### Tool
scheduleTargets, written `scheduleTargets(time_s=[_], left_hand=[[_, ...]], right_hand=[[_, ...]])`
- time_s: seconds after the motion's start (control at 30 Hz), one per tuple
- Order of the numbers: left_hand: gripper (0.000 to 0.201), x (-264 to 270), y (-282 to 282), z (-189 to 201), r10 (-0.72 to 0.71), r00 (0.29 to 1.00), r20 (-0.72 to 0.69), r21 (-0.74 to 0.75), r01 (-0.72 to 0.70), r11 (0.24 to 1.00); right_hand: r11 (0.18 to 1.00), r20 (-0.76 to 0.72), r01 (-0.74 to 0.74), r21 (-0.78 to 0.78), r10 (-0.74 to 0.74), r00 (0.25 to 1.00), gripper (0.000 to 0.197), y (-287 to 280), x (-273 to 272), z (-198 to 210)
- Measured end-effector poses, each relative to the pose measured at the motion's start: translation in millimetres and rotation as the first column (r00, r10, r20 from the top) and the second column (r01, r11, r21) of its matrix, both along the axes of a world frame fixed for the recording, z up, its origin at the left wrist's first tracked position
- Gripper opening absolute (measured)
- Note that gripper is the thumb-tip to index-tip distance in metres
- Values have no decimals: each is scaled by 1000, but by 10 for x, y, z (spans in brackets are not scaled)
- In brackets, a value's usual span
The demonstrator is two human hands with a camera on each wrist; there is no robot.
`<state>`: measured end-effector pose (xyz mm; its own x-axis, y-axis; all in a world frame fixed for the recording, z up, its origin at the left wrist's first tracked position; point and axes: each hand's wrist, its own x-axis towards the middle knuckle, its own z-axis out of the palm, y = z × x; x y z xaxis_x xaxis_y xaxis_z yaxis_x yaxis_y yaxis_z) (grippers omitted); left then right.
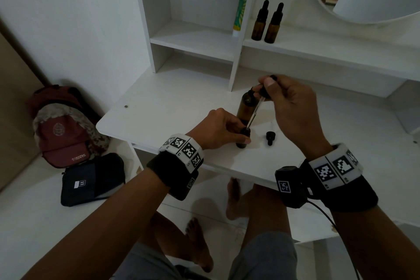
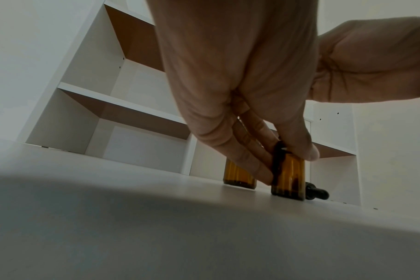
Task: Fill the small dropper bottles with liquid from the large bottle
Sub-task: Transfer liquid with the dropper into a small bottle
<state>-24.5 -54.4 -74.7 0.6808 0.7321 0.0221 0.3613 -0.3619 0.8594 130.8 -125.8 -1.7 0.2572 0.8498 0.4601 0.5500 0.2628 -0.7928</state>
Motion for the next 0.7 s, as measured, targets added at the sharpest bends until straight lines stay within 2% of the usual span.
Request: scheduleTargets(time_s=[0.7], left_hand=[[28,-5,24,-13,3,1000,-9,-1,-3,1000]], right_hand=[[1000,103,-7,-7,8,995,22,-11,-25,23]])
